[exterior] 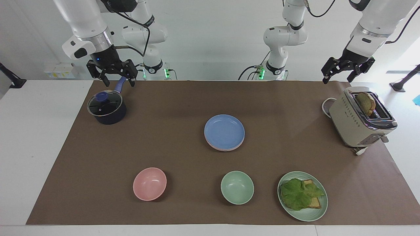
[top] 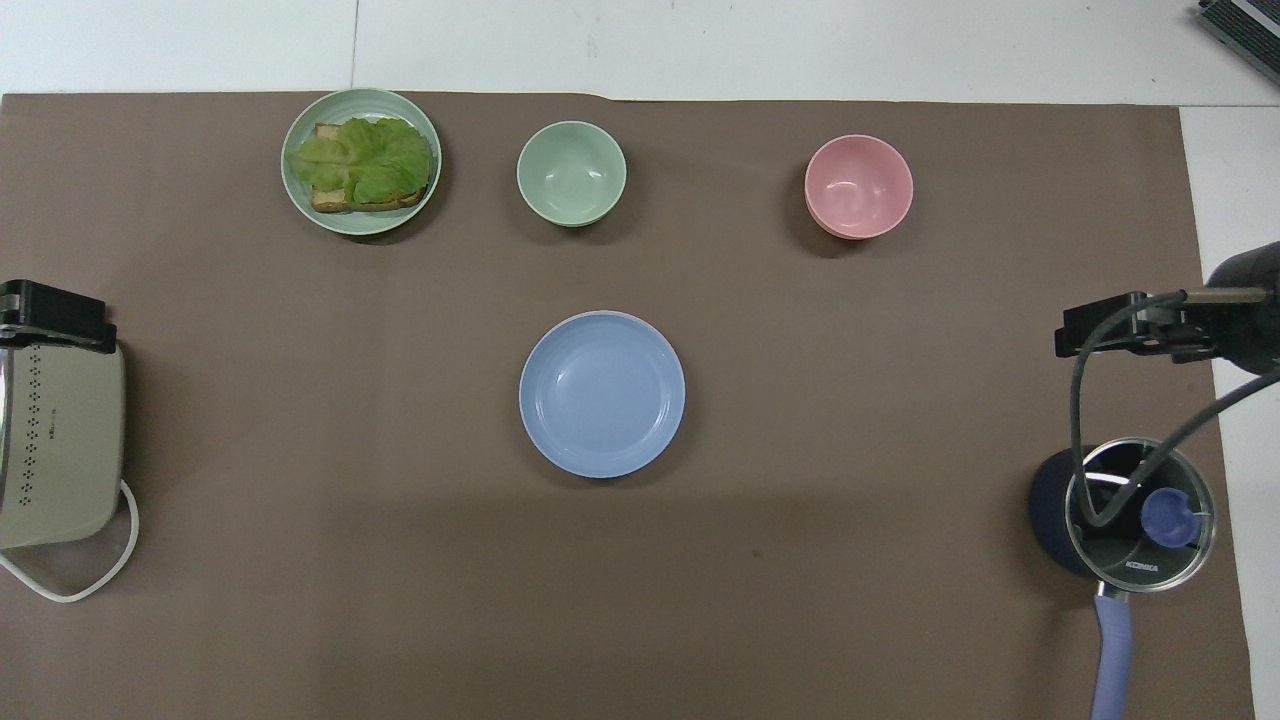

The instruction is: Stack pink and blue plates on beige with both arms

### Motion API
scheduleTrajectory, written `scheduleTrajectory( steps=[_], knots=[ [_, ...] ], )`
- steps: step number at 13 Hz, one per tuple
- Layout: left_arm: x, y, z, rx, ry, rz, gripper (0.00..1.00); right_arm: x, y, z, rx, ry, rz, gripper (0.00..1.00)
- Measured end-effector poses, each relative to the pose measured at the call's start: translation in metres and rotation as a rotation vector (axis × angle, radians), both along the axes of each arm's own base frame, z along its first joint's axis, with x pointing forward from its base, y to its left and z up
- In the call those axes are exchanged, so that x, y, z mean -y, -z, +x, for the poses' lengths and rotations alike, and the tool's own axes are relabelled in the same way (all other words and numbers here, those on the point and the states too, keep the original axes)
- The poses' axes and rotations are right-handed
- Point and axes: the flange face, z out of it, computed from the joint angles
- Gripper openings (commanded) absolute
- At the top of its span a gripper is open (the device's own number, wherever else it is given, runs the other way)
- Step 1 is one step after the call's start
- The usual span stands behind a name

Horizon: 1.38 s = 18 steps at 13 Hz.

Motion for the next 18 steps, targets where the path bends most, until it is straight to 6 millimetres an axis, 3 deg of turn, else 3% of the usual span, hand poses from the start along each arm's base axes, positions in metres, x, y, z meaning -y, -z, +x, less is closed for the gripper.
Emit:
scheduleTrajectory(
  steps=[4, 7, 9, 13, 18],
  knots=[
    [0.000, 0.000, 0.000, 0.000, 0.000, 0.000, 1.00, 0.036, 0.011, -0.012, -0.027, 0.031, 0.002, 1.00],
    [0.000, 0.000, 0.000, 0.000, 0.000, 0.000, 1.00, 0.056, 0.003, -0.014, -0.035, -0.027, -0.021, 1.00],
    [0.000, 0.000, 0.000, 0.000, 0.000, 0.000, 1.00, 0.056, -0.005, -0.010, -0.045, -0.037, -0.023, 1.00],
    [0.000, 0.000, 0.000, 0.000, 0.000, 0.000, 1.00, 0.052, -0.002, -0.007, -0.049, -0.054, -0.025, 1.00],
    [0.000, 0.000, 0.000, 0.000, 0.000, 0.000, 1.00, 0.035, -0.025, -0.009, -0.003, -0.100, -0.071, 1.00]
  ],
)
